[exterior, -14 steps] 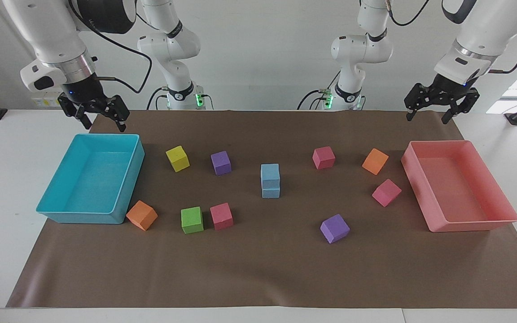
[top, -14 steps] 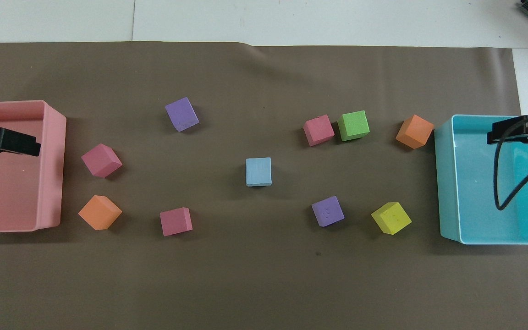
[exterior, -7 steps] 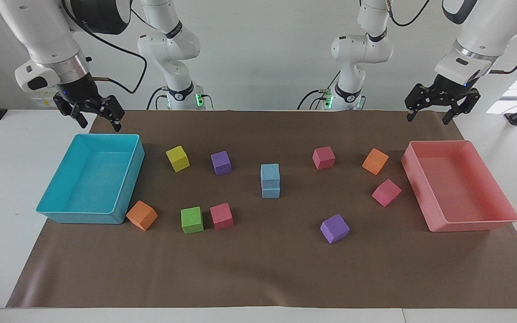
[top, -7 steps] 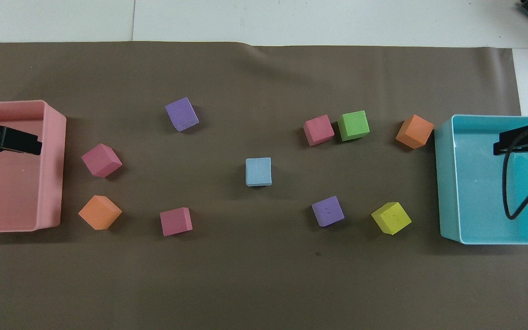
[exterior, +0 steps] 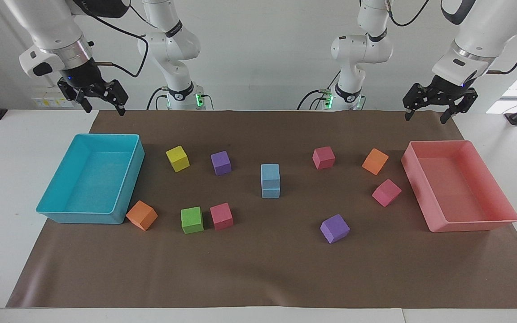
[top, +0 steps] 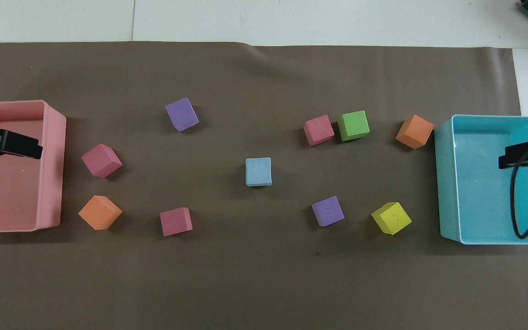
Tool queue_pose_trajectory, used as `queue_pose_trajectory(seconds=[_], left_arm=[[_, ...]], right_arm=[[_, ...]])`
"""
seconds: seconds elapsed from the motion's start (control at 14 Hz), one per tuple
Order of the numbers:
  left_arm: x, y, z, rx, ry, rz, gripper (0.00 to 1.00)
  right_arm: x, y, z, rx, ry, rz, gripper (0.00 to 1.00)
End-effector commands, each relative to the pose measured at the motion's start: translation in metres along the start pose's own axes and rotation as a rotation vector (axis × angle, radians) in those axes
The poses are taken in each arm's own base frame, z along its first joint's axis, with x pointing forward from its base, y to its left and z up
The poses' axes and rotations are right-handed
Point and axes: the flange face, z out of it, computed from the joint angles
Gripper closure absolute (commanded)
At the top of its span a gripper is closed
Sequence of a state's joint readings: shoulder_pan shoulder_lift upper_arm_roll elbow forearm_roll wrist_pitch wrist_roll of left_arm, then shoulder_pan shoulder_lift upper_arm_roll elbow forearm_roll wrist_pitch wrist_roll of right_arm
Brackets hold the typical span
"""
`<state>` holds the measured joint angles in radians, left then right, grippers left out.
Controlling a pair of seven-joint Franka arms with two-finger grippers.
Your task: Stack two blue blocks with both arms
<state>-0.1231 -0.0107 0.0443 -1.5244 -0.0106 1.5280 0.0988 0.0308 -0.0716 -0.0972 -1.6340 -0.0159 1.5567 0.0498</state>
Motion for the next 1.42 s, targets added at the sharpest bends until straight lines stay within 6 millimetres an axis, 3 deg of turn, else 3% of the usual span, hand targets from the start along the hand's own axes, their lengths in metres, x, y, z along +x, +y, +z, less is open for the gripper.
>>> queue_pose_trajectory(seconds=[0.0, 1.35], left_arm=[[-0.0065, -0.0009, -0.0013, 0.022, -0.013, -0.004, 0.0], [-0.0062, 0.0, 0.0001, 0.036, -0.013, 0.002, 0.0]], right_arm=[[-0.0091, -0.0294, 0.0034, -0.036, 0.019, -0.034, 0.0], [-0.0122, -0.0323, 0.009, -0.018, -0.018, -0.029, 0.0]])
